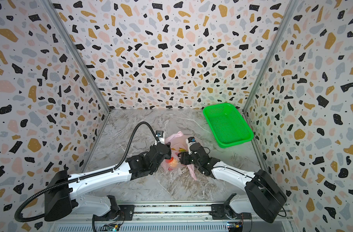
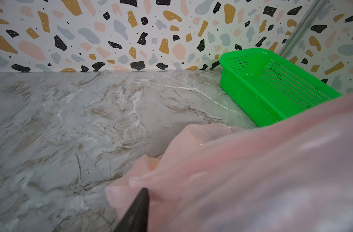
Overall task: Untie the knot of the plastic bag and take out the fruit
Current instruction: Open the plastic bag at the center of the table.
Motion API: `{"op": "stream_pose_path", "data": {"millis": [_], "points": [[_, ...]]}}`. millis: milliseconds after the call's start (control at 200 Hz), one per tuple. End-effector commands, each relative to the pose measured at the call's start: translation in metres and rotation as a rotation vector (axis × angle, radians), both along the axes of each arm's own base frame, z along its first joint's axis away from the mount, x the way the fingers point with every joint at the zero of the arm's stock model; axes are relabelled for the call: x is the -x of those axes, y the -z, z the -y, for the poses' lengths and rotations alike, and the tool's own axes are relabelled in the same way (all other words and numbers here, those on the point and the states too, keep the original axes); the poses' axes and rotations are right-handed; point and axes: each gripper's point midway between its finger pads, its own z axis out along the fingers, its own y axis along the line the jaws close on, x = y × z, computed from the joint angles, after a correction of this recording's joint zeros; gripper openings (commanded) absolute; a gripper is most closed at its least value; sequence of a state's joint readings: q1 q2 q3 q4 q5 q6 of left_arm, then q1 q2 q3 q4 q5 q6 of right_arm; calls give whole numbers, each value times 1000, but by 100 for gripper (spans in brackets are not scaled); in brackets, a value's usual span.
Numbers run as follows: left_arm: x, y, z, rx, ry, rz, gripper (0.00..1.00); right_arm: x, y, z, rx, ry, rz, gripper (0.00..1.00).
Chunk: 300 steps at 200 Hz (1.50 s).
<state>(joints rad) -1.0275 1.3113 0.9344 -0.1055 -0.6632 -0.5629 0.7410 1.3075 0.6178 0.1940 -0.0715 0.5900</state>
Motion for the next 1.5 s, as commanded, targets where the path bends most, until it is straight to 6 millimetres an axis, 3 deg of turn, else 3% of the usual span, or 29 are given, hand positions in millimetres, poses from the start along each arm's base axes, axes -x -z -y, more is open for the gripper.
{"op": "stream_pose_path", "data": {"millis": [0, 330, 430, 551, 631, 861, 961, 1106, 1246, 1366, 1497], "points": [[12, -17, -11, 63, 26, 2, 25, 2, -16, -3, -12, -20, 37, 64], [46, 10, -11, 103, 225, -24, 16, 28, -48, -44, -17, -269, 11, 66], [51, 9, -12, 104, 256, -8, 13, 36, -59, -61, -64, -337, -24, 67], [52, -2, -16, 123, 258, 32, 8, 45, -52, -78, -106, -398, -133, 67], [53, -12, -18, 134, 261, 57, 0, 39, -44, -79, -120, -361, -135, 67], [60, -27, -20, 145, 302, 91, 0, -7, -36, -91, -115, -256, -66, 67], [59, -28, -24, 118, 293, 100, 0, -42, -25, -77, -57, -126, -16, 74], [55, -39, -30, 108, 266, 152, 0, -97, -8, -31, 58, 95, 57, 86], [49, -43, -30, 82, 251, 185, 0, -134, -10, 11, 131, 229, 113, 91], [45, -48, -29, 72, 234, 207, 0, -140, -24, 32, 171, 261, 163, 93], [45, -45, -29, 80, 234, 203, 0, -124, -40, 41, 190, 221, 179, 93]]}}
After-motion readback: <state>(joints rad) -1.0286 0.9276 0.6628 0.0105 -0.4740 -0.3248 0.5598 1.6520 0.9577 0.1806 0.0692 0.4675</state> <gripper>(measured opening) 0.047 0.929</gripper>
